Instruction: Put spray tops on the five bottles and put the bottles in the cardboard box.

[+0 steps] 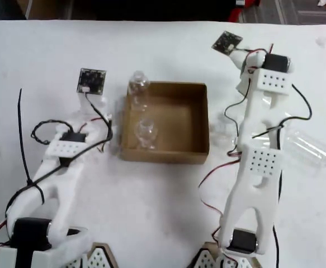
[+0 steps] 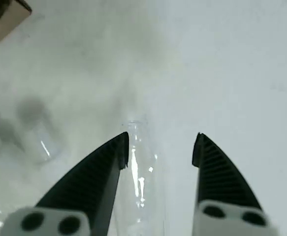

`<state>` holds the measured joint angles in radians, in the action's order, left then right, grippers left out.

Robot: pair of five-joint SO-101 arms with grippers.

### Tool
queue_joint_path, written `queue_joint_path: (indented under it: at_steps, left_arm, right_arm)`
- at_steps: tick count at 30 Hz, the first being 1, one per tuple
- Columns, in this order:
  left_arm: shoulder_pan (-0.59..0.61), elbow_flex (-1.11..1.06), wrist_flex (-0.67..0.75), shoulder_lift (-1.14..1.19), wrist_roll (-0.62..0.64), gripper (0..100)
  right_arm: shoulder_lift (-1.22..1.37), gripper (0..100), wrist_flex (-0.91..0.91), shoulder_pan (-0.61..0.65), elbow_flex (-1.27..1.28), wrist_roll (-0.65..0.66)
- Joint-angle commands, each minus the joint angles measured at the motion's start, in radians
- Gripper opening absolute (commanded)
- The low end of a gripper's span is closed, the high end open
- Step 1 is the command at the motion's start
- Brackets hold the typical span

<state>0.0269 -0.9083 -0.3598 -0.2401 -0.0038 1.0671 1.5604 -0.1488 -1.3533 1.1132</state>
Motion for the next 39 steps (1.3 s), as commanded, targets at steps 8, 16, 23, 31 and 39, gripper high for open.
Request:
queue_joint_path:
  at_steps: [8,16,23,31,39]
  left_arm:
    - [-0.015,0.009,0.025,-0.004,-0.014,2]
    - [-0.015,0.009,0.025,-0.004,-0.014,2]
    - [-0.015,0.009,0.025,-0.004,-0.014,2]
    - [-0.015,0.009,0.025,-0.004,-0.014,2]
    - [-0.015,0.011,0.025,-0.004,-0.014,2]
  right_arm:
    - [0.157,19.7,-0.068,0.016,-0.195,0.044]
    - [0.162,19.6,-0.084,0.012,-0.19,0.081]
    - [0.16,19.4,-0.084,0.012,-0.117,0.121]
    - [0.154,13.8,-0.088,0.012,-0.121,0.13]
    - [0.156,3.0,-0.09,0.013,-0.121,0.132]
